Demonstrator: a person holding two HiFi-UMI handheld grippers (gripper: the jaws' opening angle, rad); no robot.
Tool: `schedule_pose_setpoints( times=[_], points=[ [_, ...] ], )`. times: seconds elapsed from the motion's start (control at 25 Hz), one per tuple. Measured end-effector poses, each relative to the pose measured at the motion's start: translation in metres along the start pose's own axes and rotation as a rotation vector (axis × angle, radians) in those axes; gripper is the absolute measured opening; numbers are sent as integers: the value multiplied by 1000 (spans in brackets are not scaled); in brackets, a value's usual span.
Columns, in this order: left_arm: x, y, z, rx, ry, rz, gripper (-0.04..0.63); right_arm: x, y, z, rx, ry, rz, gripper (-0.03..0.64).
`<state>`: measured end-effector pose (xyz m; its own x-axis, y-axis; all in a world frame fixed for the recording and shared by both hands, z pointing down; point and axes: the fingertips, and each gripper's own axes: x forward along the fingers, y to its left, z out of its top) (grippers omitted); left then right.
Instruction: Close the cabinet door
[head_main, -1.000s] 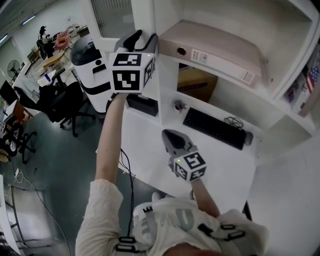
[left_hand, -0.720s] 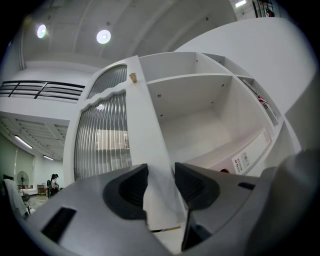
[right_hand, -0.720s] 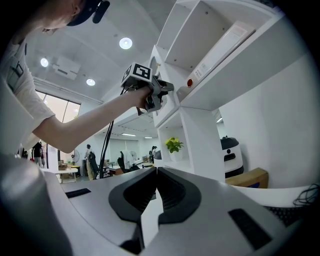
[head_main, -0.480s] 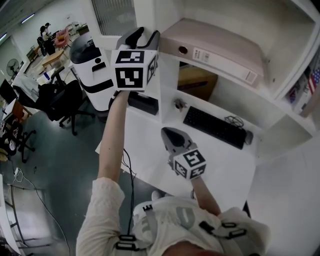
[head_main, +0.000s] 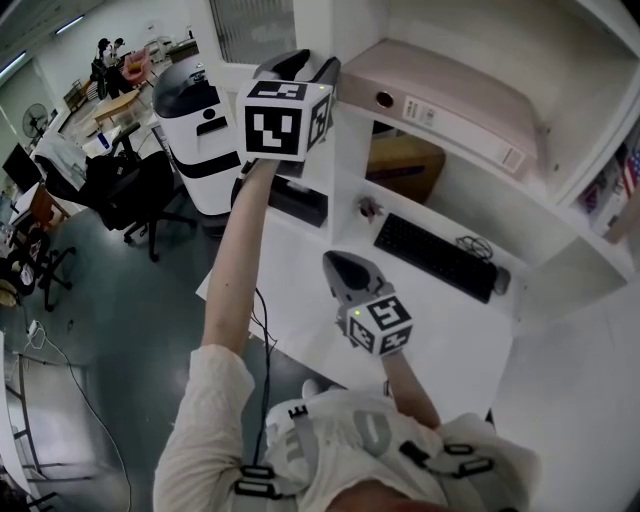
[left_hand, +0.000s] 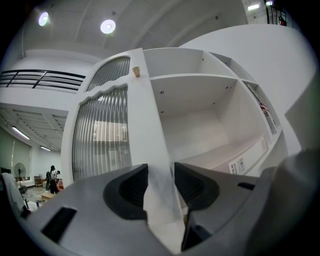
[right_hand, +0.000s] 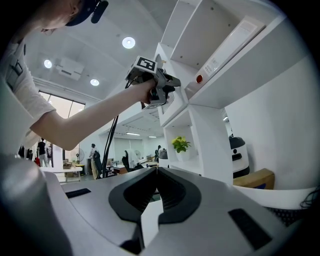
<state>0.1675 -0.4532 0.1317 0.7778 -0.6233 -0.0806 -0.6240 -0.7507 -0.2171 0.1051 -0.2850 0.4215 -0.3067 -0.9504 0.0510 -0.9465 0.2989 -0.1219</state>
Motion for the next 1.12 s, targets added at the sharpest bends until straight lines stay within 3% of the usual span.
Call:
schedule_pose_setpoints(
  times=[0.28,0.56,0.88,1.04,1.12],
  points=[
    [-21,11,17,23,-29,17,167,3,10,1,-13,6,22,5],
    [-75,21,33,39,-126,53,166,8,6,2,-30,-2,17,5],
    [-164,37,22,80,-275,192,36,10,9,2,-93,-13,4,5],
    [-207,28,-10,112,-265,302,8,10,12,3,-111,-16,2,5],
    [-222,18,-31,92,-274,338,6,8,12,4,-117,-21,-4,5]
  ],
)
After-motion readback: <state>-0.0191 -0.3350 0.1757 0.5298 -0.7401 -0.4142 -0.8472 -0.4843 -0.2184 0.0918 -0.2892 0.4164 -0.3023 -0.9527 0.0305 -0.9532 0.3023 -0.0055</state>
